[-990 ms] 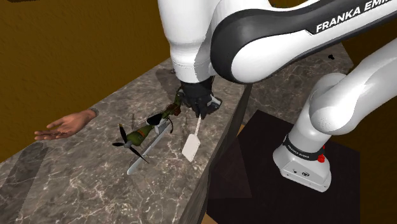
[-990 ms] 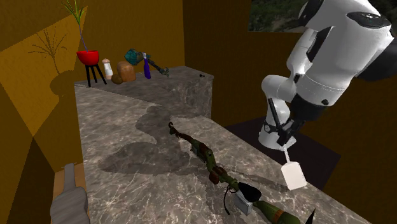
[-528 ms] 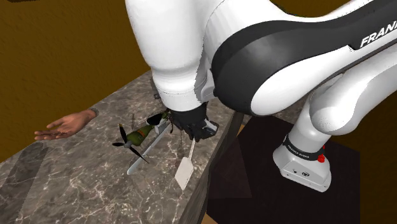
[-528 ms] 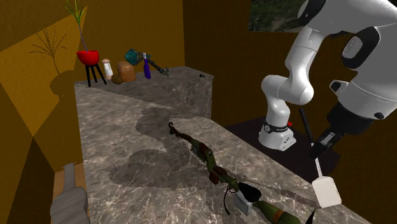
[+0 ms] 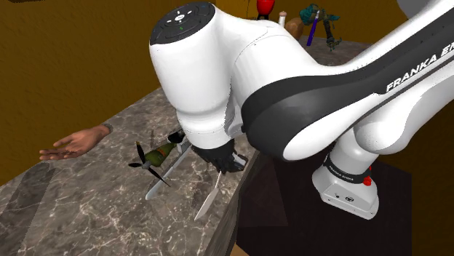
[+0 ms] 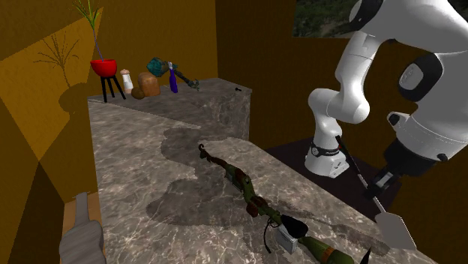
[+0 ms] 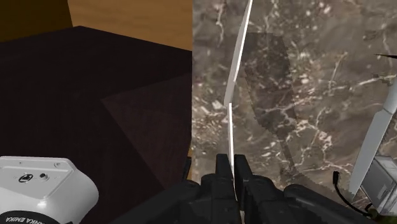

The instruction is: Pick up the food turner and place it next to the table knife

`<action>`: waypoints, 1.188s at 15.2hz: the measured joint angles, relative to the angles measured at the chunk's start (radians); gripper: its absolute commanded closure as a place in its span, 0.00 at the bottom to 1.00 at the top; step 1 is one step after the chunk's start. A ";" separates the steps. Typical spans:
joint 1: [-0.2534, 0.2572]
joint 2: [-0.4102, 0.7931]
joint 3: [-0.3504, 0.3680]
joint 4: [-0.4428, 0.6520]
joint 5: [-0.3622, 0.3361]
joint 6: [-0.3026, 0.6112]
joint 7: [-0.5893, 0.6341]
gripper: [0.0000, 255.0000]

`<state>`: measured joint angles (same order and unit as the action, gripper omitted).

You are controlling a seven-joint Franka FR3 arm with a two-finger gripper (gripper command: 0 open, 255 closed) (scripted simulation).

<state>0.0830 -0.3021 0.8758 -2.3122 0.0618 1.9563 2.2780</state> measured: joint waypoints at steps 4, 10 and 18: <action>-0.006 0.025 0.017 -0.037 -0.013 0.054 0.019 1.00; -0.027 0.093 0.055 -0.078 -0.058 0.144 0.069 1.00; -0.033 0.113 0.066 -0.085 -0.074 0.164 0.085 0.00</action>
<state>0.0502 -0.1888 0.9418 -2.3969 -0.0118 2.1207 2.3634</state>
